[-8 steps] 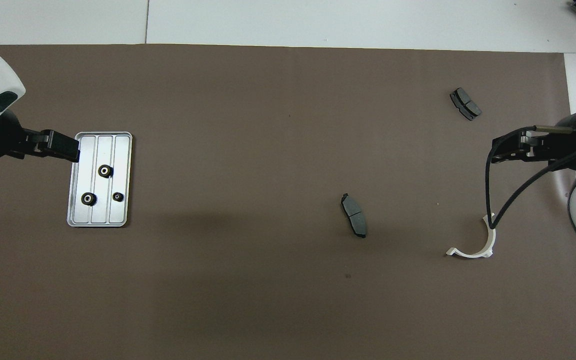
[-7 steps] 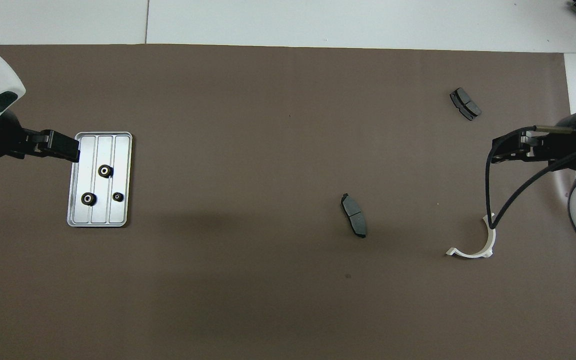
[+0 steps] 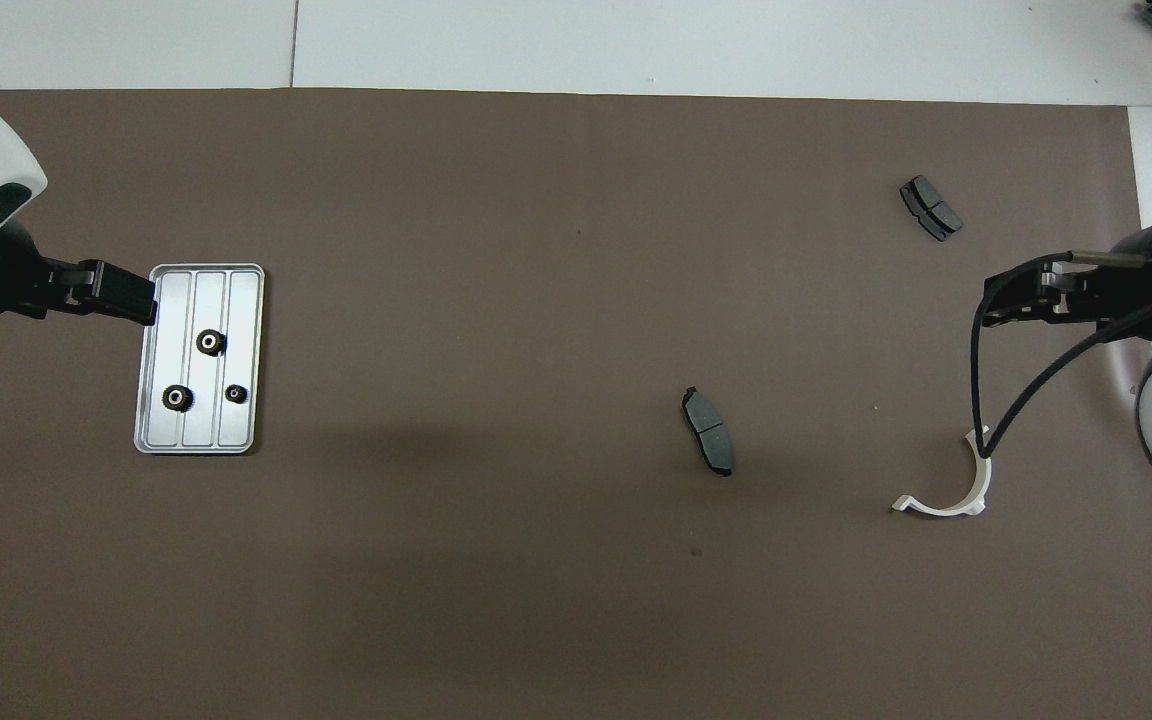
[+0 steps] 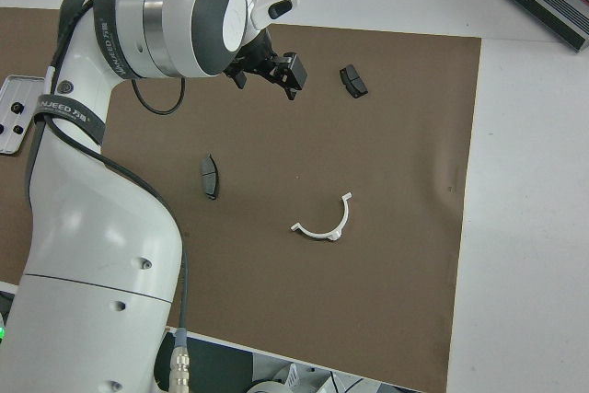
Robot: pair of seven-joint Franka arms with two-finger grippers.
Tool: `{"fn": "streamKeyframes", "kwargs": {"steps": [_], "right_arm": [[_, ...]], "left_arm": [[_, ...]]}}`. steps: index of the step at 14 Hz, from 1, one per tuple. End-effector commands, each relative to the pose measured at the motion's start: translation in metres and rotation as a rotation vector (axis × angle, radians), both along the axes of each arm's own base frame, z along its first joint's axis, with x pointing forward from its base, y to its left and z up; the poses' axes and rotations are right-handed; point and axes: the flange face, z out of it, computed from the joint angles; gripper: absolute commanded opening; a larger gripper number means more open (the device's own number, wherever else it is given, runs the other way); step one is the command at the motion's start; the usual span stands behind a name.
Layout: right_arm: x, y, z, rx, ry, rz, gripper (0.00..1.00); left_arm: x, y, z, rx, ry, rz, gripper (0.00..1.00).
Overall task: Place bearing gear from tray to pile
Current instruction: 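Lower the left gripper onto a black bearing in the tray and grasp it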
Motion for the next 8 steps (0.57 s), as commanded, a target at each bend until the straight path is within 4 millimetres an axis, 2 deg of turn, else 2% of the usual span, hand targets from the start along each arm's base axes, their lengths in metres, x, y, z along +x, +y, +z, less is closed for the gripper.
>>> {"fn": "streamKeyframes", "kwargs": {"steps": [1, 3, 6, 8], "right_arm": [[-0.004, -0.001, 0.001, 0.001, -0.013, -0.01, 1.0], [-0.004, -0.001, 0.001, 0.001, -0.013, -0.009, 1.0], [-0.004, -0.001, 0.0, 0.001, -0.011, -0.009, 1.0], [-0.004, -0.001, 0.0, 0.001, -0.011, -0.009, 1.0]], "left_arm": [[-0.006, 0.006, 0.003, 0.009, -0.052, -0.007, 1.0], [0.002, 0.004, -0.011, 0.011, -0.054, -0.007, 1.0], [0.03, 0.002, -0.055, 0.019, -0.054, -0.007, 1.0], [0.045, 0.01, -0.086, 0.021, -0.06, 0.0, 1.0]]}}
